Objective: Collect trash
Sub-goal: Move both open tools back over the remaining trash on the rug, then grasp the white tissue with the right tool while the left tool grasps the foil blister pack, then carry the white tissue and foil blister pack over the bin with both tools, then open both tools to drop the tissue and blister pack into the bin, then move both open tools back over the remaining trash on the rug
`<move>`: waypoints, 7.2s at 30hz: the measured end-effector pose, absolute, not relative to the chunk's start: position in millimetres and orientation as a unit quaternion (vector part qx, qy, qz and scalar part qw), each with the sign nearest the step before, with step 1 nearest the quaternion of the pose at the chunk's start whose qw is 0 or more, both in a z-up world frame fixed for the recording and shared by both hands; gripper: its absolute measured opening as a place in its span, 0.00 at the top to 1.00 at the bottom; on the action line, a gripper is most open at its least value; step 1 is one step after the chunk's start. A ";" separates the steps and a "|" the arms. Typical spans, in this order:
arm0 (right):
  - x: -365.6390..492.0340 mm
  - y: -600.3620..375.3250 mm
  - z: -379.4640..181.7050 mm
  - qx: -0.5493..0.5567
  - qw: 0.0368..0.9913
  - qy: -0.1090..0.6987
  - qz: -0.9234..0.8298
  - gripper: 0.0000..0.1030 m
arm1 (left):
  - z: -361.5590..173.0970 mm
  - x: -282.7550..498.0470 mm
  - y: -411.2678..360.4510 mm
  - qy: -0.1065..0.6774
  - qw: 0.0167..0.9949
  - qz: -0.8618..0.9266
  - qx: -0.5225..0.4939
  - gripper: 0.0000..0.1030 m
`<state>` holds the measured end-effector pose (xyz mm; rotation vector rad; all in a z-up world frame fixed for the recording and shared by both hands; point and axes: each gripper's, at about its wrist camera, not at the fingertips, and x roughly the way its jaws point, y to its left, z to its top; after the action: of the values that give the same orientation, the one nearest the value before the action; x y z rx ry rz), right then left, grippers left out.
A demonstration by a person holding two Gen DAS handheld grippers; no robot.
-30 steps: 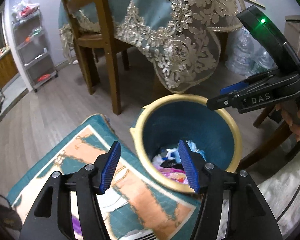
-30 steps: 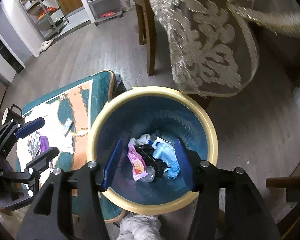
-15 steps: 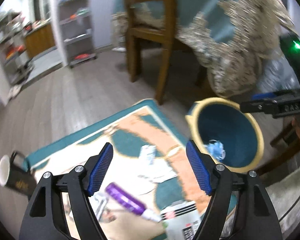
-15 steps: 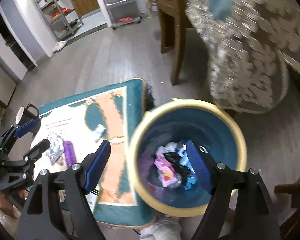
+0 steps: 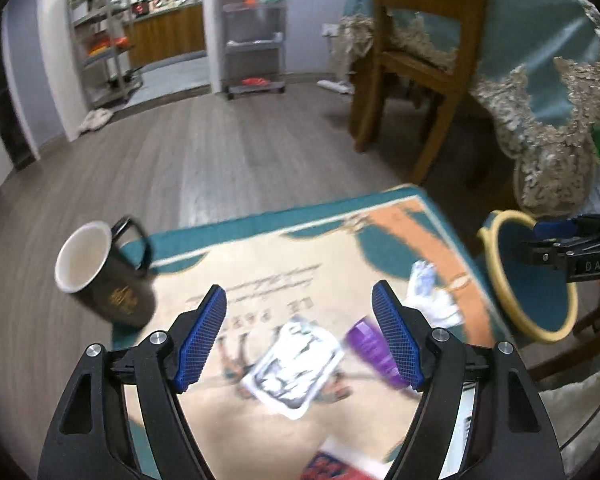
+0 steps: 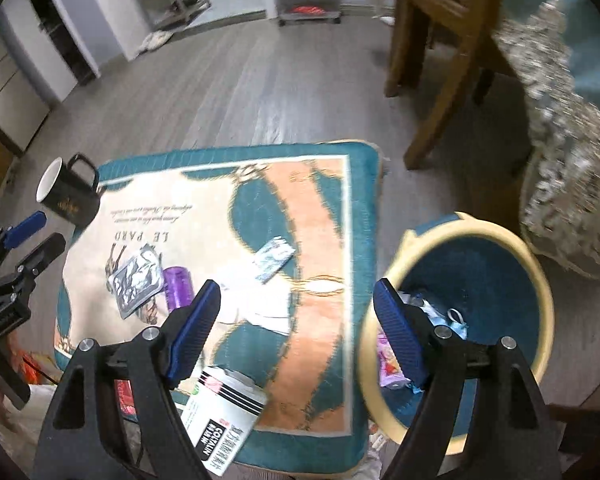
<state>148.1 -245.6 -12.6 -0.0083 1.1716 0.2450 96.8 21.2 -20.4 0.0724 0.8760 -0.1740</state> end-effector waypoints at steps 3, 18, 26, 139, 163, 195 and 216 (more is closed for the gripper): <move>153.6 -225.2 -28.1 -0.037 0.817 0.562 0.127 0.25 | -38.8 98.5 37.9 0.444 0.892 -0.070 0.044 0.26; 168.8 -185.6 -83.5 -0.111 0.781 0.585 0.189 0.25 | -126.5 118.4 14.9 0.549 0.813 -0.162 0.109 0.26; 175.6 -181.7 -105.1 -0.110 0.765 0.600 0.208 0.26 | -147.9 128.1 7.4 0.567 0.800 -0.167 0.107 0.24; 99.8 -481.7 -22.5 0.114 0.833 0.541 -0.029 0.78 | -56.5 92.1 -273.5 0.400 0.832 -0.346 0.169 0.23; 118.4 -420.4 7.1 0.104 0.855 0.508 -0.006 0.26 | -33.5 97.8 -198.1 0.389 0.863 -0.285 0.151 0.23; 176.8 -268.8 -25.5 0.128 0.827 0.547 0.032 0.16 | -54.3 89.0 -4.7 0.440 0.883 -0.134 0.094 0.23; 219.5 -207.6 -132.2 0.078 0.760 0.644 0.042 0.57 | -83.9 118.0 22.5 0.471 0.878 -0.058 0.065 0.23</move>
<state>219.5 -207.6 -132.2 0.1699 1.4012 0.0906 118.0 22.5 -83.9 0.1365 0.9825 -0.1208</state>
